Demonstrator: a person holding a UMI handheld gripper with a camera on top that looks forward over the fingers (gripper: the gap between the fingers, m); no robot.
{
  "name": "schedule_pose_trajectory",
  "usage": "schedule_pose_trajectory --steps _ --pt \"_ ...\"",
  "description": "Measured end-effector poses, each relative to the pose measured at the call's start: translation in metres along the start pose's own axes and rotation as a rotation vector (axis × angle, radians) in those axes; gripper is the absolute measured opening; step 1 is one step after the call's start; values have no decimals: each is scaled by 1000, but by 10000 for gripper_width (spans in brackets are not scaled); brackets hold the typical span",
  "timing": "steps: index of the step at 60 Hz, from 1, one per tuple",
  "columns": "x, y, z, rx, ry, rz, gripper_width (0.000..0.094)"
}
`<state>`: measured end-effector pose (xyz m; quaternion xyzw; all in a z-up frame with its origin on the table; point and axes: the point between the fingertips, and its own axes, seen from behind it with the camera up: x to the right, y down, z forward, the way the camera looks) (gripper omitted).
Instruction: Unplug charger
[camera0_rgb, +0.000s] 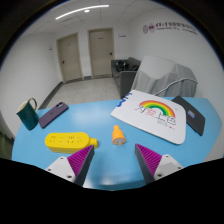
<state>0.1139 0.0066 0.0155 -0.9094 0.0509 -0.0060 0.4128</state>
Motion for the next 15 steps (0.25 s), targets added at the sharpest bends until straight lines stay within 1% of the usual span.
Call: schedule_pose_trajectory --steps 4,15 --pt "-7 0 -22 8 17 25 825" --pt "-28 10 -87 25 51 105 828"
